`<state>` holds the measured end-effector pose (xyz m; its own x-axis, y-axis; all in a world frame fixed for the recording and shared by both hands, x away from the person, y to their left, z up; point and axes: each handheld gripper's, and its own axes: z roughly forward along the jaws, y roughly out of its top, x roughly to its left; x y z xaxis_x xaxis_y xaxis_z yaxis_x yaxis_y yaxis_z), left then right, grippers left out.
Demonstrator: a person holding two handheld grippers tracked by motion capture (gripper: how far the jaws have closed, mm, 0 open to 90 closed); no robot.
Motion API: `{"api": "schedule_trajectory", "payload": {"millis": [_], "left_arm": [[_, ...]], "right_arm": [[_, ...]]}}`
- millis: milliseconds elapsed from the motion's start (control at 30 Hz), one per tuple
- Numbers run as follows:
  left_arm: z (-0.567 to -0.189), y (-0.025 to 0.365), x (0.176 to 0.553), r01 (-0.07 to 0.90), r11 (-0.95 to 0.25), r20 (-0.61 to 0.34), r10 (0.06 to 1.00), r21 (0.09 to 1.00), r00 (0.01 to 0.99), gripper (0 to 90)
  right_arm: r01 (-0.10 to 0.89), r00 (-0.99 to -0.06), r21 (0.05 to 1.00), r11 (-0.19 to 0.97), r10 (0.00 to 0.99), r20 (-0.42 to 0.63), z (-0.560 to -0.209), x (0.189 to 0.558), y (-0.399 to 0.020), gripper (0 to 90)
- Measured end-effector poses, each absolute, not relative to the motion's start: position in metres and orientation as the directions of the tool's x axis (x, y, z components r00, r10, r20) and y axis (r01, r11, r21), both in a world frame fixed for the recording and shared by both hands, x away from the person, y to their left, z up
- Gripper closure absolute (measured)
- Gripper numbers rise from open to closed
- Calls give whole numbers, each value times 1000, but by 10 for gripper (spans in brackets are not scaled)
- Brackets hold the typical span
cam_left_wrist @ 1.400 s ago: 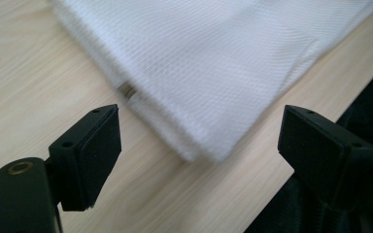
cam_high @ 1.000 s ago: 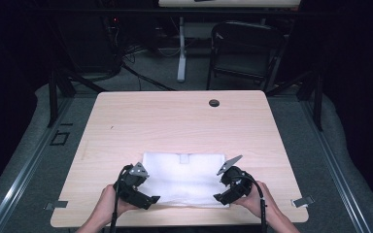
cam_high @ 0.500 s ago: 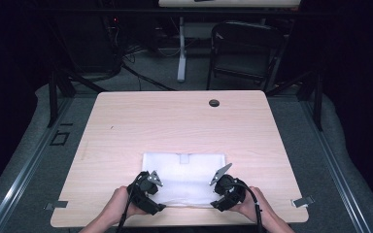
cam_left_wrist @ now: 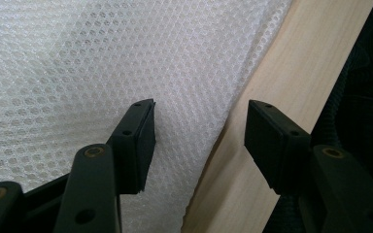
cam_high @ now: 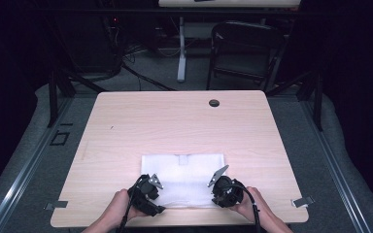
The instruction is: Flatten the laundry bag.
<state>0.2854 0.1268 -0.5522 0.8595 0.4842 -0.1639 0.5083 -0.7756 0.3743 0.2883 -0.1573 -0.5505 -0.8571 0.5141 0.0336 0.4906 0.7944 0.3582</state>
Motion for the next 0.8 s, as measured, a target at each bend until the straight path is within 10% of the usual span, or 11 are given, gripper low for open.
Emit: {"api": "schedule_trajectory", "payload": {"millis": [800], "left_arm": [[-551, 129, 286, 519, -763, -211, 474, 385, 855, 430]], "right_arm": [[529, -837, 379, 759, 541, 84, -536, 285, -164, 896]]}}
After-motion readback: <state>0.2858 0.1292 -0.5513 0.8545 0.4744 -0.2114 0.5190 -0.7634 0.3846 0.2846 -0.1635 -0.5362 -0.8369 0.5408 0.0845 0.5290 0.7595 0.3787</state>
